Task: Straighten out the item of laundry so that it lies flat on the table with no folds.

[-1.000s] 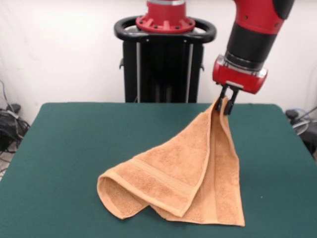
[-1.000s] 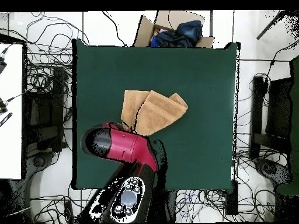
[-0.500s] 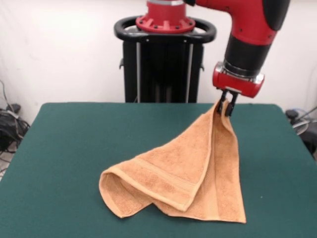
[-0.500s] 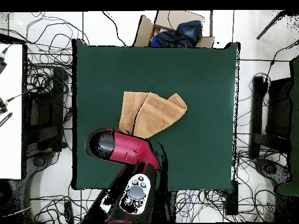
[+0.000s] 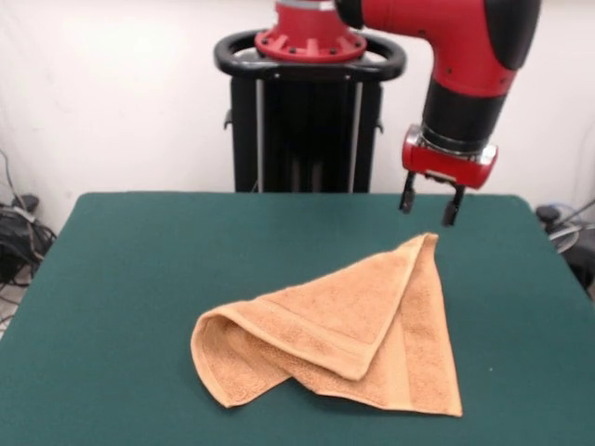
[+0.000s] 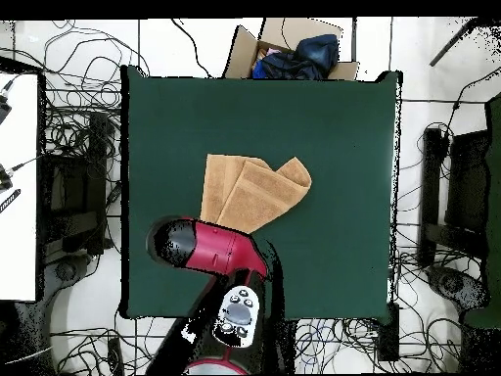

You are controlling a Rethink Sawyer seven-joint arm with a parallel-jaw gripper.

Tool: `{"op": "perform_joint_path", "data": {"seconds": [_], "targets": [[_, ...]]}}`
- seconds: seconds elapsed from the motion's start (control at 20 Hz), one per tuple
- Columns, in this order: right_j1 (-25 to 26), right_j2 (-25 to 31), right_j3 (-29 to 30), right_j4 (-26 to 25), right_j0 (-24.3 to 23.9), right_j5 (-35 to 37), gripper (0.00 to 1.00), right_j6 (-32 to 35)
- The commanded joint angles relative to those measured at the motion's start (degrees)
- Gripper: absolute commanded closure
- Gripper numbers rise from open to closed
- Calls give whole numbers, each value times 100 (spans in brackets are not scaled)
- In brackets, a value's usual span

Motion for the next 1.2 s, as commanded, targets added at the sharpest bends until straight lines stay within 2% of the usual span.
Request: {"op": "perform_joint_path", "data": {"seconds": [0.05, 0.3, 0.45, 0.7, 0.95, 1.1, 1.2], "targets": [[82, 787, 243, 159, -285, -109, 0, 728], [104, 595, 7, -69, -339, -52, 0, 687], [-231, 497, -12, -202, -487, -161, 0, 520], [-423, 527, -218, -432, -831, -97, 0, 188], [-293, 519, -857, -497, -812, 213, 0, 360], [-265, 722, -826, -481, -920, -44, 0, 402], [-160, 1004, -664, -391, -1108, -608, 0, 466]]}}
